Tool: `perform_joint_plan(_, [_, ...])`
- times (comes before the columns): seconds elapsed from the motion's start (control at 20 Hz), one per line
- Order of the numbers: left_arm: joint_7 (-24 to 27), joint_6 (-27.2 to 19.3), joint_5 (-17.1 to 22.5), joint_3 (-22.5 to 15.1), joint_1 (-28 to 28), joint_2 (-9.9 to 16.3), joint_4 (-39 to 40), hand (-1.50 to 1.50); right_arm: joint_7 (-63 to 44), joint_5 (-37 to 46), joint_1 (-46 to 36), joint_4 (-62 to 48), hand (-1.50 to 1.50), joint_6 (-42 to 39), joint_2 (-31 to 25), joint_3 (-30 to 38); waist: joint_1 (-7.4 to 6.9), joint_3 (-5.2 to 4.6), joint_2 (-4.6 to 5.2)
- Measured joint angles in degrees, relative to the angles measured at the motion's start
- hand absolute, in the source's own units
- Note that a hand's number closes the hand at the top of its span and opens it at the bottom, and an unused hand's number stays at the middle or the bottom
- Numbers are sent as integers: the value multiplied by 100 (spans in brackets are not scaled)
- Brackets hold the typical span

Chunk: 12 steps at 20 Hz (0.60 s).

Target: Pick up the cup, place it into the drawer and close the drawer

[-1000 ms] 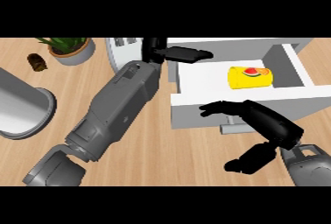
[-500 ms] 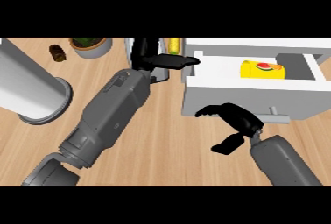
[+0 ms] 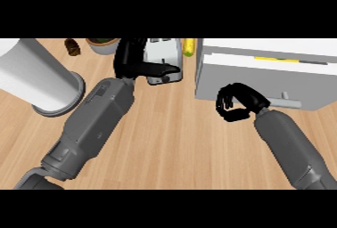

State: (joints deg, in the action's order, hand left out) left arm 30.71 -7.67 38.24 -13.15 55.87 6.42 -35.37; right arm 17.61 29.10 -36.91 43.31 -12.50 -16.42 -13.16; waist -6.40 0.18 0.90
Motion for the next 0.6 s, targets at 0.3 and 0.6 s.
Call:
perform_joint_plan(0.3, [-144,267,55,-18,-327,222,-341,-150,475,-272,-676,-897,150,169,-161,609,-138,18,51])
perform_joint_plan(0.6, [-242,471,55,-76,-543,386,-546,-150,630,-564,-709,-1041,150,-219,-233,818,-220,26,38])
